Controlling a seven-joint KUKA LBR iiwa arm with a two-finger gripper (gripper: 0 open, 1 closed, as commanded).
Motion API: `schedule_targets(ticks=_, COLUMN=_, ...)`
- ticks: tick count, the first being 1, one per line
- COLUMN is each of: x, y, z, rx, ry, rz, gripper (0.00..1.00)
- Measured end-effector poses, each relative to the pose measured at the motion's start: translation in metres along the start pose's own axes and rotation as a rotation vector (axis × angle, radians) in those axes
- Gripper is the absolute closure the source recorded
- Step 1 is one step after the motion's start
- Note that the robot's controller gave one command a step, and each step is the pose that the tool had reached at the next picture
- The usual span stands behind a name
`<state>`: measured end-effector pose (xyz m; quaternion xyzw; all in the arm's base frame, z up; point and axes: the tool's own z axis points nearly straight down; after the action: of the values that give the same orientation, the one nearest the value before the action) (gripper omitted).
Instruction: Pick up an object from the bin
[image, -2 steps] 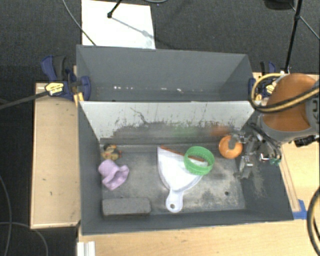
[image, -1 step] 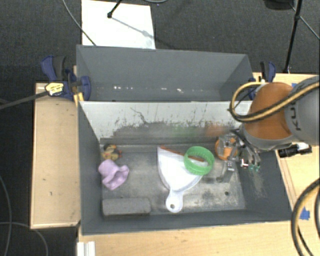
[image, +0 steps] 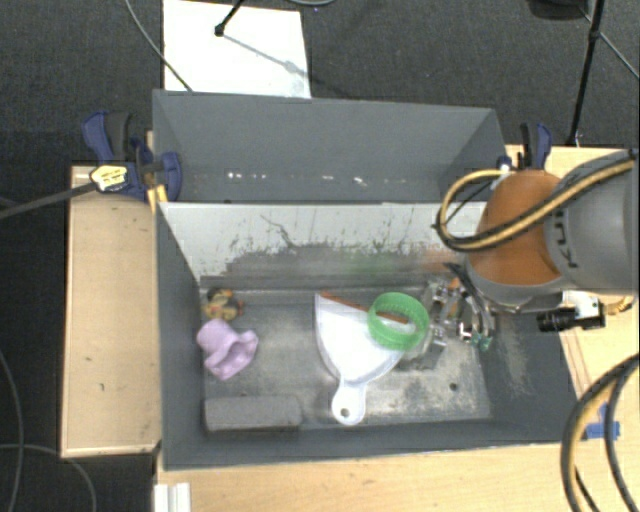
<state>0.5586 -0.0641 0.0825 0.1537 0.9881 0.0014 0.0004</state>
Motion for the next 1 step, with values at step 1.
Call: schedule_targets(ticks=1, x=0.0046, y=0.016, z=-0.0163, rx=0.003, ry=-0.001, rz=-0.258, gripper=0.0)
